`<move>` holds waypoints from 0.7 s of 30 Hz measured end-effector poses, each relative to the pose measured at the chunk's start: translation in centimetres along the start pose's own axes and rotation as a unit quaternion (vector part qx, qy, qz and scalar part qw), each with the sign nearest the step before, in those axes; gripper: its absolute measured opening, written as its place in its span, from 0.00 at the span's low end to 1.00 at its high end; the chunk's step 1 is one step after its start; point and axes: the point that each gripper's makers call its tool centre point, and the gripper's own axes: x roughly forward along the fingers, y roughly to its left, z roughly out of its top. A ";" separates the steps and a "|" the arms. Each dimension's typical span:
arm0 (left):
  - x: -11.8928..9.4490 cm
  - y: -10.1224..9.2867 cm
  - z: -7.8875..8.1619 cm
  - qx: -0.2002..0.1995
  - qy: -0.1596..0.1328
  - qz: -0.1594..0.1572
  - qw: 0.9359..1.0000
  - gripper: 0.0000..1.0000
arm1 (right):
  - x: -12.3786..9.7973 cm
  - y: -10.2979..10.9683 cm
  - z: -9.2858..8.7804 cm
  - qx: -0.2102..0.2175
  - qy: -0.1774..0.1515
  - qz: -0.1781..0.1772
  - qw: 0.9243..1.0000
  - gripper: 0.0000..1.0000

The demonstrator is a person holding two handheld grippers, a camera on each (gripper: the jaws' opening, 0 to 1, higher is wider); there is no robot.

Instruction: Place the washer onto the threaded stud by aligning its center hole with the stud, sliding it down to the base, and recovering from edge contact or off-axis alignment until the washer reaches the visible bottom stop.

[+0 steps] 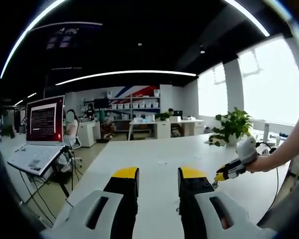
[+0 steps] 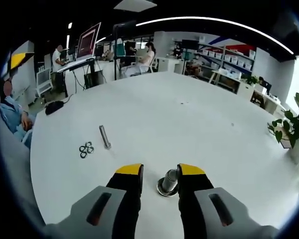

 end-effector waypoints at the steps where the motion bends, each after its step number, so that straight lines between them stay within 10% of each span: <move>1: 0.0 0.0 0.0 0.002 0.000 0.001 1.000 0.29 | 0.0 0.0 0.0 0.001 -0.001 -0.001 1.000 0.29; 21: 0.3 0.5 0.7 -0.001 -0.005 -0.004 1.000 0.30 | -3.6 -2.0 2.9 0.062 -0.064 -0.049 0.995 0.32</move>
